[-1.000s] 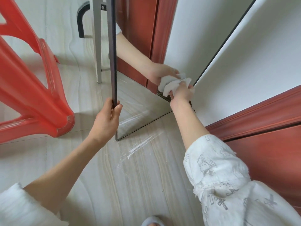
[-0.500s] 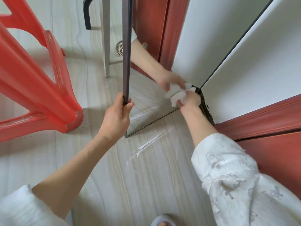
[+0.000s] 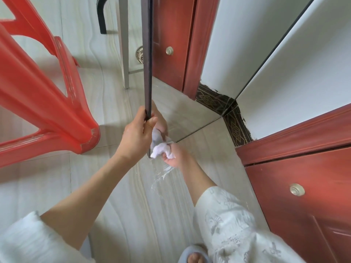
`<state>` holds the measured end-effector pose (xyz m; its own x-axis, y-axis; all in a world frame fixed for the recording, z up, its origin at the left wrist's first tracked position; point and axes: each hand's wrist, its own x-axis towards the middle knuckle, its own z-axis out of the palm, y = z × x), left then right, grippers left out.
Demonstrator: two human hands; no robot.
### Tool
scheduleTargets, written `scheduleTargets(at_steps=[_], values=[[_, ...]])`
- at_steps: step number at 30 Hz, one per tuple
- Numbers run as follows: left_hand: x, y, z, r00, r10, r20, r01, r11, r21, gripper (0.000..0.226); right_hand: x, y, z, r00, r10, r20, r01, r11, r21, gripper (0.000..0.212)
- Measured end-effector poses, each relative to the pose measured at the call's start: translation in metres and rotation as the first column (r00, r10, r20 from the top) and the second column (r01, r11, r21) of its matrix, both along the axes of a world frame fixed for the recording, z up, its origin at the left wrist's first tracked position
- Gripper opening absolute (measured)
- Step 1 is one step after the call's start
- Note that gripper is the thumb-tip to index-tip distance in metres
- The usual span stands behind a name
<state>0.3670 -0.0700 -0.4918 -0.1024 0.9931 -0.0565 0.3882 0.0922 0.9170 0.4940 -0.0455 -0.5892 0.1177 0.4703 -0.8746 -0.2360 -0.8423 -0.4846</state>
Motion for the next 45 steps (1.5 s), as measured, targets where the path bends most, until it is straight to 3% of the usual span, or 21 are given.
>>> scheduleTargets(at_steps=[1,5,8,12,14,16,24,28,32,36,45], values=[[0.000,0.000,0.002,1.000,-0.005,-0.010,0.005,1.000,-0.022,0.012,0.002,-0.009,0.012,0.997,0.059,-0.059,-0.060,0.998,-0.027,0.014],[-0.001,-0.015,0.008,0.999,0.032,0.003,-0.031,0.986,-0.161,0.012,0.017,-0.022,0.047,0.951,0.301,0.068,-0.296,0.952,-0.071,0.006],[-0.002,-0.038,0.009,0.997,0.072,0.034,-0.055,0.935,-0.352,0.036,0.031,-0.033,0.072,0.955,0.252,0.157,-0.247,0.968,-0.047,0.010],[0.003,-0.061,0.017,0.989,-0.121,0.090,0.150,0.842,-0.517,0.025,0.040,-0.041,0.118,0.977,0.190,0.100,-0.198,0.977,0.080,0.011],[0.009,-0.066,0.034,0.960,-0.220,0.175,0.279,0.824,-0.494,0.029,0.037,-0.045,0.140,0.972,0.222,0.082,-0.232,0.963,0.139,0.008],[0.016,-0.066,0.050,0.935,-0.258,0.242,0.345,0.820,-0.457,0.032,0.035,-0.047,0.156,0.970,0.228,0.082,-0.240,0.950,0.201,0.020],[0.027,-0.065,0.088,0.916,-0.258,0.308,0.375,0.824,-0.425,0.014,0.041,-0.068,0.204,0.960,0.258,0.107,-0.279,0.916,0.288,0.018],[0.038,-0.064,0.102,0.900,-0.275,0.338,0.395,0.841,-0.370,0.021,0.048,-0.069,0.221,0.959,0.231,0.165,-0.271,0.918,0.290,0.017],[0.045,-0.062,0.114,0.943,-0.281,0.179,0.320,0.915,-0.246,0.016,0.055,-0.074,0.231,0.946,0.214,0.244,-0.291,0.891,0.348,0.027],[0.047,-0.062,0.117,0.950,-0.309,-0.040,0.301,0.944,-0.136,0.013,0.065,-0.078,0.240,0.986,0.113,0.120,-0.150,0.922,0.358,0.036],[0.046,-0.059,0.121,0.956,-0.294,0.012,0.294,0.954,-0.052,0.021,0.088,-0.084,0.248,0.948,0.294,0.118,-0.317,0.886,0.337,0.037]])
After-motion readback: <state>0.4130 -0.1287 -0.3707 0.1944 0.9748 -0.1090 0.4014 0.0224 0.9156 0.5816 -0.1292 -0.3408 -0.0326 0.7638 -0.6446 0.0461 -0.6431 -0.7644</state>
